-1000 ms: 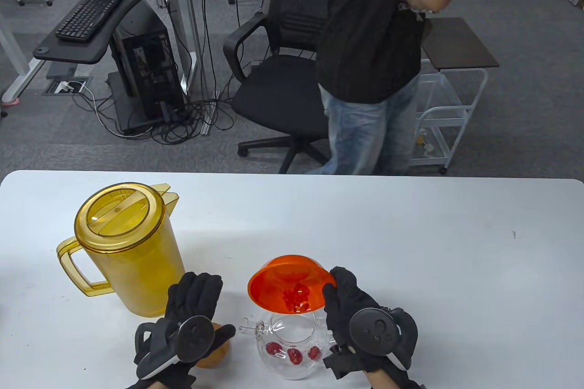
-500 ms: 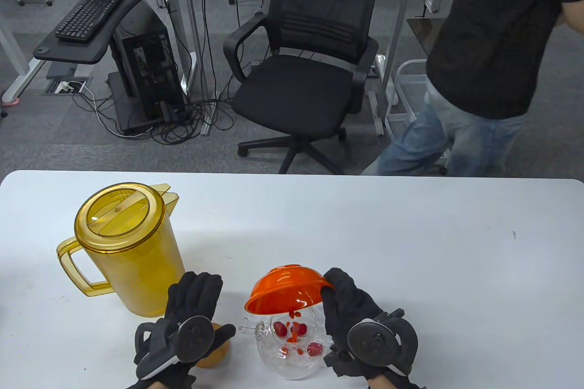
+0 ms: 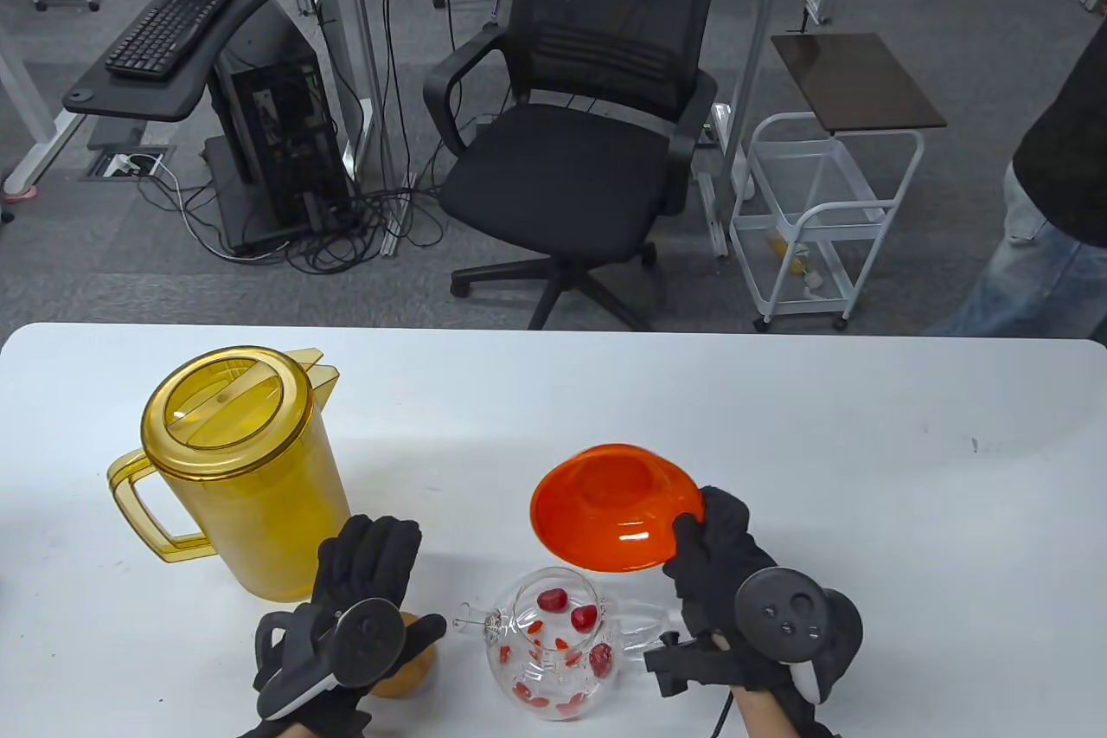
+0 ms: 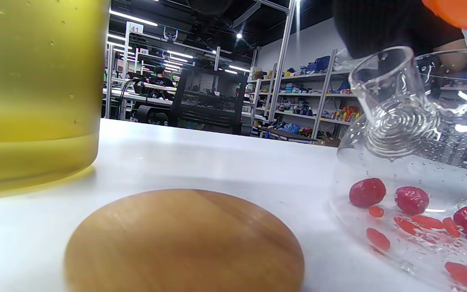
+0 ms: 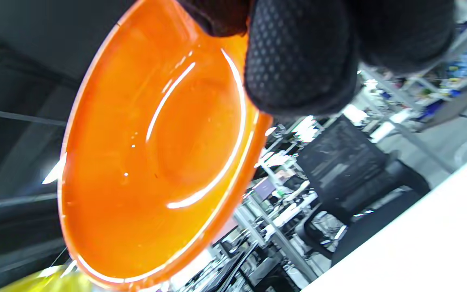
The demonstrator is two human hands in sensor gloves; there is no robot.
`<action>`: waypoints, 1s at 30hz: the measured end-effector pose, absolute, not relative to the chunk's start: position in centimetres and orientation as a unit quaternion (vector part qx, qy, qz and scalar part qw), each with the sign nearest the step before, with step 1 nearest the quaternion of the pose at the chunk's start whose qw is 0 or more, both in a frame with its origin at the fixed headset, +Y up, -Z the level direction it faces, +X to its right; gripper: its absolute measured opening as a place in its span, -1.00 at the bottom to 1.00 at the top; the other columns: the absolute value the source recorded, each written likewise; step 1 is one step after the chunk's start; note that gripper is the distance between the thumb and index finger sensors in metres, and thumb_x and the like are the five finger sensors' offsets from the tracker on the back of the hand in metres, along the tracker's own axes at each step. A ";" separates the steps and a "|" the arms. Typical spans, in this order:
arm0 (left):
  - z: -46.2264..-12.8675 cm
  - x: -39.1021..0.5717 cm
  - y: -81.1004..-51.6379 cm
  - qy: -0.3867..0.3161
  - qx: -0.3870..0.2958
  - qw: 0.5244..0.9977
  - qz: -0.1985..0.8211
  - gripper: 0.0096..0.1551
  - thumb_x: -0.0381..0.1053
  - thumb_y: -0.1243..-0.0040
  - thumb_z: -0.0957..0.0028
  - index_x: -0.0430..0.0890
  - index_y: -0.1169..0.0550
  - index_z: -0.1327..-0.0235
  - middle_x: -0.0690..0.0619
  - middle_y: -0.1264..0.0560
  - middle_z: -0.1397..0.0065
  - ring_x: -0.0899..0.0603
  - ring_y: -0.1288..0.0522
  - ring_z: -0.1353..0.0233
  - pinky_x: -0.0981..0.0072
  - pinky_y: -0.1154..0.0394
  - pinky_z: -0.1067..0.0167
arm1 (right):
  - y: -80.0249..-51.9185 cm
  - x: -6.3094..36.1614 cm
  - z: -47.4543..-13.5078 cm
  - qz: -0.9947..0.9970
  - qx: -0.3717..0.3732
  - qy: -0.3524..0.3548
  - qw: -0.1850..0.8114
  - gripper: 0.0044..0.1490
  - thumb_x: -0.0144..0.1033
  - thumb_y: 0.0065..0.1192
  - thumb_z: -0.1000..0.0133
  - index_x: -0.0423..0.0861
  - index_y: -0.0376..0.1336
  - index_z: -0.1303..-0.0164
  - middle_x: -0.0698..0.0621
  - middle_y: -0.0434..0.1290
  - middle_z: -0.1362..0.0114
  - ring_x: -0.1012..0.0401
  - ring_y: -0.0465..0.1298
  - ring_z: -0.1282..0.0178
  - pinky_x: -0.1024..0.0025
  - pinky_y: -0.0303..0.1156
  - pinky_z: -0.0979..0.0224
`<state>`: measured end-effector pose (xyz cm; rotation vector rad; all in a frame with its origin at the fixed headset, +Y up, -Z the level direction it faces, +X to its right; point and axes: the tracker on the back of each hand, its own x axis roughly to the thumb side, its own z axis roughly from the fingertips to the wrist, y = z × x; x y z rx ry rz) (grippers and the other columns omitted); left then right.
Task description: Make wolfberry and red date tea
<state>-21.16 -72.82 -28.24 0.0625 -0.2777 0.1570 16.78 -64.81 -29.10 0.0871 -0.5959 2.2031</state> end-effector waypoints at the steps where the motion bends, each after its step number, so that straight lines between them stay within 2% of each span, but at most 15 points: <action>1: -28.2 -21.2 -72.8 -0.138 0.031 0.987 0.077 0.21 0.37 -0.19 -0.01 -0.12 0.05 -0.74 -0.16 -0.05 -0.80 -0.43 0.04 -0.75 -0.26 0.03 -0.65 | -65.1 17.7 -29.4 0.875 0.012 -0.231 0.426 -0.45 -0.49 0.19 -0.17 -0.54 0.13 -0.19 -0.35 0.54 0.05 0.19 0.69 0.38 0.12 0.62 0.09; 13: -28.2 -21.1 -72.7 -0.143 0.032 0.987 0.071 0.21 0.37 -0.19 0.00 -0.12 0.05 -0.74 -0.16 -0.05 -0.80 -0.44 0.04 -0.75 -0.26 0.02 -0.65 | -71.7 23.9 -31.8 0.877 -0.170 -0.139 0.426 -0.41 -0.49 0.21 -0.16 -0.59 0.14 -0.19 -0.35 0.55 0.11 0.26 0.65 0.45 0.19 0.62 0.18; 19: -28.2 -21.0 -72.7 -0.145 0.035 0.986 0.073 0.21 0.38 -0.19 -0.01 -0.12 0.05 -0.74 -0.16 -0.05 -0.80 -0.43 0.03 -0.75 -0.26 0.02 -0.65 | -74.4 25.3 -32.2 0.870 -0.223 -0.095 0.429 -0.39 -0.49 0.22 -0.15 -0.62 0.15 -0.19 -0.35 0.55 0.15 0.28 0.64 0.48 0.21 0.62 0.21; 30: -28.1 -20.9 -72.6 -0.148 0.036 0.986 0.071 0.21 0.38 -0.18 -0.01 -0.12 0.04 -0.74 -0.16 -0.06 -0.80 -0.43 0.03 -0.75 -0.26 0.02 -0.65 | -76.7 26.7 -32.2 0.838 -0.276 -0.062 0.467 -0.34 -0.48 0.23 -0.14 -0.64 0.14 -0.22 -0.35 0.56 0.18 0.30 0.64 0.50 0.23 0.63 0.22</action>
